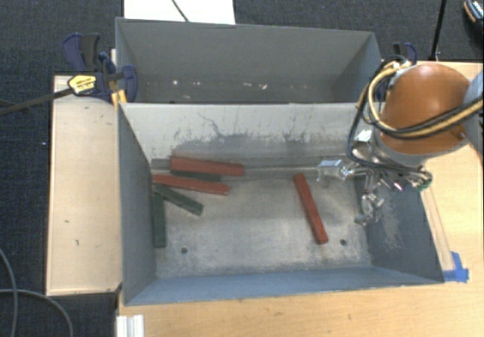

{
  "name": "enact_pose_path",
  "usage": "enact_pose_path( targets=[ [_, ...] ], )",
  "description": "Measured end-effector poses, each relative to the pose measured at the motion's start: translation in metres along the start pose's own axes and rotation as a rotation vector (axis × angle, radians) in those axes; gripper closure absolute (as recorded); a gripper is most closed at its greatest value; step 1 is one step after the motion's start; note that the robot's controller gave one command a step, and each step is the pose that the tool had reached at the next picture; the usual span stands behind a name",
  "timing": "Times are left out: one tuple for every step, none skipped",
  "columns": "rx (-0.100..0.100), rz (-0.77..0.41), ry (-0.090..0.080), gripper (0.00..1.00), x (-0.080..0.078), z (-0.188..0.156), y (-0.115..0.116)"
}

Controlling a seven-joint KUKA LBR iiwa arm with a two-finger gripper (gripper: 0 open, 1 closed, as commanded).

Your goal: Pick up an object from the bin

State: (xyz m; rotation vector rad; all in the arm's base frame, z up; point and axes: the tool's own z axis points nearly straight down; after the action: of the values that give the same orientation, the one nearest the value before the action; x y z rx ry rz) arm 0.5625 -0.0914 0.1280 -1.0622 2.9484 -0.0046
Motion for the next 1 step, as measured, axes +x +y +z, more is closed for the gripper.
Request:
enact_pose_path(
  targets=[
    [-0.010, -0.277, 0.005, 0.00, -0.0467, 0.0590, 0.0339]
  ],
)
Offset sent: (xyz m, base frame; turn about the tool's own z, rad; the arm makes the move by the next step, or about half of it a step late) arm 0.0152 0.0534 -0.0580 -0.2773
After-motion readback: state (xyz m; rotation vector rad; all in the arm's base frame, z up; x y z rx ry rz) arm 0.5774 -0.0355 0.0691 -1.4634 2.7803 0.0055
